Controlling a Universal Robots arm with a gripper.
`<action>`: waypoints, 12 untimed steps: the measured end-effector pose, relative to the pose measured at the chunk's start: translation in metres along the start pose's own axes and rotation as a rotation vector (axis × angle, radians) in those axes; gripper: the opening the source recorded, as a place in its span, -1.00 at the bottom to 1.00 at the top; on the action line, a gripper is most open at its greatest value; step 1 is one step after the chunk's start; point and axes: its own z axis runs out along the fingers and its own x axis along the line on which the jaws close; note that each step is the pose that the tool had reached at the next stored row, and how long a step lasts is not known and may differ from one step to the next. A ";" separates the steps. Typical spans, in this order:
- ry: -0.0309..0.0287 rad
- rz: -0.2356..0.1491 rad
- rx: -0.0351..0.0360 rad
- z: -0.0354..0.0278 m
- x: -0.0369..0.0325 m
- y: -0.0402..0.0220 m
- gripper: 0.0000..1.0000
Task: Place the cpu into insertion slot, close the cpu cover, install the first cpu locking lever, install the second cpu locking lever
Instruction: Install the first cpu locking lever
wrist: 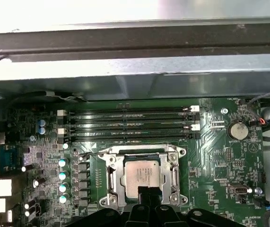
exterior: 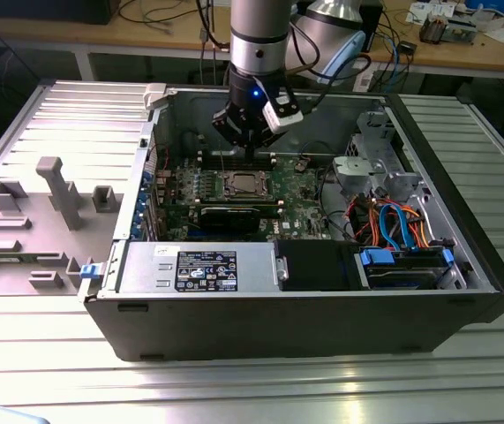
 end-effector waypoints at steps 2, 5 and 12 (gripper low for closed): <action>0.0003 -0.026 0.0001 0.0001 0.0000 0.0000 -0.79; 0.0001 -0.043 -0.0001 0.0002 0.0000 0.0000 -0.79; 0.0001 -0.044 -0.0002 0.0002 0.0000 0.0000 -0.79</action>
